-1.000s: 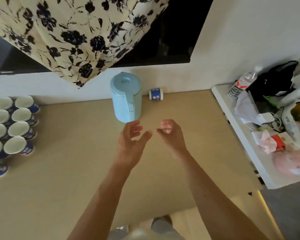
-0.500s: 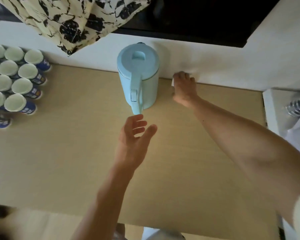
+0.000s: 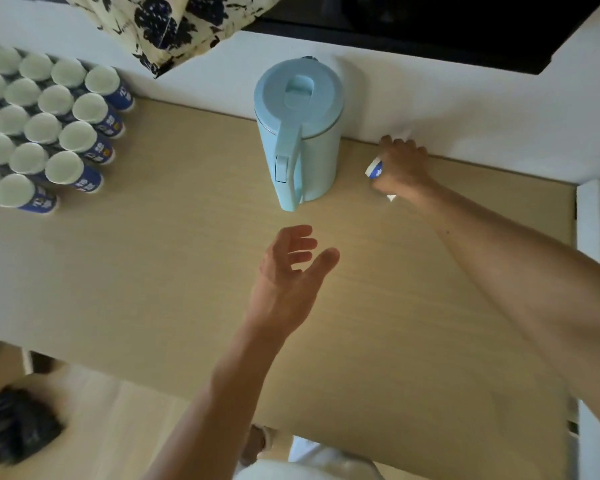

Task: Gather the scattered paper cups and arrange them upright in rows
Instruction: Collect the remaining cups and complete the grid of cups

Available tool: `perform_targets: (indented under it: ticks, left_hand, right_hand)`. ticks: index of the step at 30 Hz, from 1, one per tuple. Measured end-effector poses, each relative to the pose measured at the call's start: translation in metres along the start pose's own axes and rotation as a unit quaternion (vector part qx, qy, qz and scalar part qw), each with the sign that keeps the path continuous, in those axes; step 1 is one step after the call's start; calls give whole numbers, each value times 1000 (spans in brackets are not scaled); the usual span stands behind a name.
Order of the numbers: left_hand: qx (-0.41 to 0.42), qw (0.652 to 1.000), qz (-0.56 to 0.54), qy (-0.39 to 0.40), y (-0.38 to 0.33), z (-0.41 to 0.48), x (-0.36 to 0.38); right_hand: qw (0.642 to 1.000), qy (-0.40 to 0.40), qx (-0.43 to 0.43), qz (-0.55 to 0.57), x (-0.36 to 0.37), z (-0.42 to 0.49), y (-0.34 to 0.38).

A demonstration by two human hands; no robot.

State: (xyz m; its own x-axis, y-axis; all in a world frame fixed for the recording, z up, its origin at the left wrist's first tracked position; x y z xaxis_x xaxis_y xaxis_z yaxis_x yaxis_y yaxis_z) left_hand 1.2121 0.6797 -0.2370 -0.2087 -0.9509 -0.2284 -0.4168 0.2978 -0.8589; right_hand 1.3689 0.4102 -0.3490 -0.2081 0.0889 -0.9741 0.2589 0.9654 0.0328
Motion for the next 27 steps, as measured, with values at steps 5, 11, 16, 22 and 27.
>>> perform_targets:
  ticks: [5, 11, 16, 22, 27]
  left_hand:
    - [-28, 1000, -14, -3, 2, 0, -6]
    - [-46, 999, -21, -15, -3, 0, -24]
    - [50, 993, -109, 10, -15, -30, -69]
    - [132, 982, -130, -20, -14, -69, -172]
    - [140, 987, -79, -21, 7, -96, -275]
  right_hand:
    - [845, -11, 107, 524, -20, -63, 3]
    - [615, 14, 102, 781, -43, -169, 56]
    - [525, 77, 39, 847, -61, -234, 143]
    - [650, 68, -64, 754, -86, -283, 233]
    - [736, 84, -154, 654, -103, -320, 324]
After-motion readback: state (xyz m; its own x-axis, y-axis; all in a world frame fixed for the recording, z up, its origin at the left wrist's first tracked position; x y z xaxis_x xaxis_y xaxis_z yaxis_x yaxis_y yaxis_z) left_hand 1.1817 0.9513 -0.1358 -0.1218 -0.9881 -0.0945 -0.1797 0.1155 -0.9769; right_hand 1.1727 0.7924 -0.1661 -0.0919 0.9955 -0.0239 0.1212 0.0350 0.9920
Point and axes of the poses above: each hand's wrist, its own z-axis towards the middle knuckle, its own x-axis out of the palm, y = z × x, the point moved 5 cm from there along z, towards the middle knuckle, and after that the axes turned 3 degrees about -z, right-handed, at the moved point
